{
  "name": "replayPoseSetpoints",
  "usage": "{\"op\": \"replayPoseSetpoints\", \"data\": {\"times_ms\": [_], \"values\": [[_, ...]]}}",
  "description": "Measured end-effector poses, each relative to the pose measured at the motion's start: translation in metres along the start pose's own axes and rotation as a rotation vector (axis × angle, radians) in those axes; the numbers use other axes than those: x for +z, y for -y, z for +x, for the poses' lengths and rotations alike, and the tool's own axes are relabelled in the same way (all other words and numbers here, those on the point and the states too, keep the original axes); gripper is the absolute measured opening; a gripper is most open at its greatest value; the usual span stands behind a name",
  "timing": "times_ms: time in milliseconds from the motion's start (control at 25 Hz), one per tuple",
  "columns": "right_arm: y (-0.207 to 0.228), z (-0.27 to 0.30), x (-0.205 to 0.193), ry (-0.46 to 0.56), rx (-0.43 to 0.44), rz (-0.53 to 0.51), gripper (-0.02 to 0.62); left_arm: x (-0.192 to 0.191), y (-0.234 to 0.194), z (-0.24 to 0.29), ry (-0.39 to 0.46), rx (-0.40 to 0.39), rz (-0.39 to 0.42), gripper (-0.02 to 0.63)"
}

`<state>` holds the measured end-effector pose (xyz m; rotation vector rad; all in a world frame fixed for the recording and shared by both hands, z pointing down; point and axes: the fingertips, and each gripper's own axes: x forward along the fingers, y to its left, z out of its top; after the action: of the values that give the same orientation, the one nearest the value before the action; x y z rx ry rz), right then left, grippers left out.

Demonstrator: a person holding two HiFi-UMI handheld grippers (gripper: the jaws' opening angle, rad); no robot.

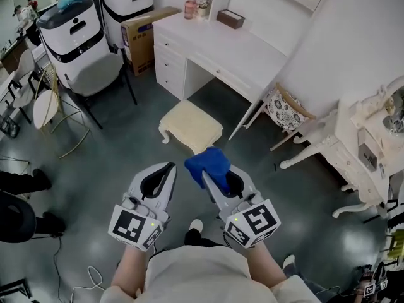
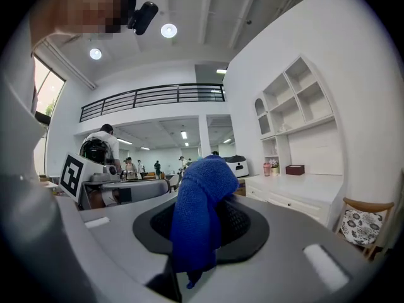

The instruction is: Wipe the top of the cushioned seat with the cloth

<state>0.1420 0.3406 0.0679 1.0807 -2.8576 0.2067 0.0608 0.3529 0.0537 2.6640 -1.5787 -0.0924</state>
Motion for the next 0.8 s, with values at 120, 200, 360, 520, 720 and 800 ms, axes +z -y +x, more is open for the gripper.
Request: {"op": "replayPoseSetpoints", "data": {"times_ms": [120,200,360,520,720,800], "values": [[0.024,0.009,0.0,-0.002,0.016,0.003,0.117,-0.002,-0.002,0.023,0.004,0.022,0.006,0.0],[0.037,0.013,-0.002,-0.001,0.026,0.005,0.116,-0.005,-0.003,0.034,0.005,0.034,0.012,0.0],[0.059,0.023,-0.005,-0.001,0.036,0.02,0.116,-0.01,-0.008,0.054,-0.003,0.051,0.014,0.0],[0.071,0.044,-0.006,-0.018,0.044,0.035,0.116,-0.012,-0.026,0.067,-0.017,0.067,0.003,0.0],[0.081,0.081,-0.009,-0.026,0.033,0.04,0.116,-0.02,-0.061,0.084,-0.029,0.06,-0.008,0.0],[0.086,0.099,-0.008,-0.031,0.022,0.044,0.117,-0.02,-0.079,0.093,-0.029,0.051,-0.012,0.0]]}}
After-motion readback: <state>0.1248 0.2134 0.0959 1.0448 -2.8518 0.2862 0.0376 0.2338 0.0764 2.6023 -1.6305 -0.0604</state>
